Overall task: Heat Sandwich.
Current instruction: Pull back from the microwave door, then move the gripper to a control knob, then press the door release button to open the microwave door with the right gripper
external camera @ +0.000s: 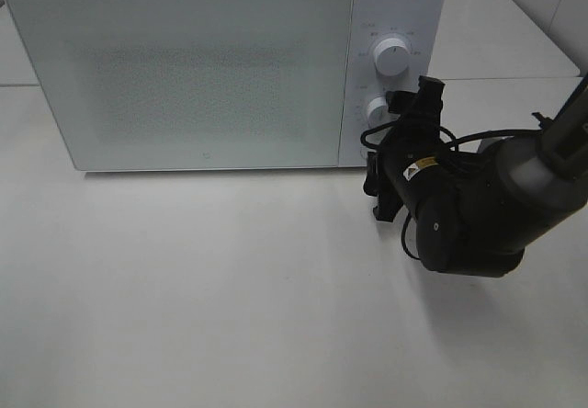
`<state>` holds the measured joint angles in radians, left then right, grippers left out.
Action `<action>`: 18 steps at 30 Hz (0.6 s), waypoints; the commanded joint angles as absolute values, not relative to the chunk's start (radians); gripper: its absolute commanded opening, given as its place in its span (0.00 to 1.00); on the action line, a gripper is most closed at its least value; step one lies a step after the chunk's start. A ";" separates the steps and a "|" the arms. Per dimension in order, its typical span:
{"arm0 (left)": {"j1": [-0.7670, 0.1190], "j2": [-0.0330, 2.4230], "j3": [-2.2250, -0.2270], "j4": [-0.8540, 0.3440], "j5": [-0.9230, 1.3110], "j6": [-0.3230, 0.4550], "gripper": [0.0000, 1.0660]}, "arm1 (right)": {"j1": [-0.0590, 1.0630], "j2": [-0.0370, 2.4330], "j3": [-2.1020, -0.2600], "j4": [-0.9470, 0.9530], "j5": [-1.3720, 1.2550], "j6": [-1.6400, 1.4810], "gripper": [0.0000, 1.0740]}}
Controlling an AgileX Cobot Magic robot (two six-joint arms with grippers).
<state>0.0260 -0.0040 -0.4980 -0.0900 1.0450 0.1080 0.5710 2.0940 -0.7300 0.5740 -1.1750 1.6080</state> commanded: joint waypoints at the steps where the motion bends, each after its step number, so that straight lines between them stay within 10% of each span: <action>1: 0.028 -0.031 -0.496 -0.095 1.029 0.105 0.94 | 0.559 2.084 -0.752 0.557 -1.216 1.587 0.76; 18: 0.028 -0.031 -0.496 -0.095 1.029 0.105 0.94 | 0.559 2.008 -0.641 0.454 -1.206 1.540 0.71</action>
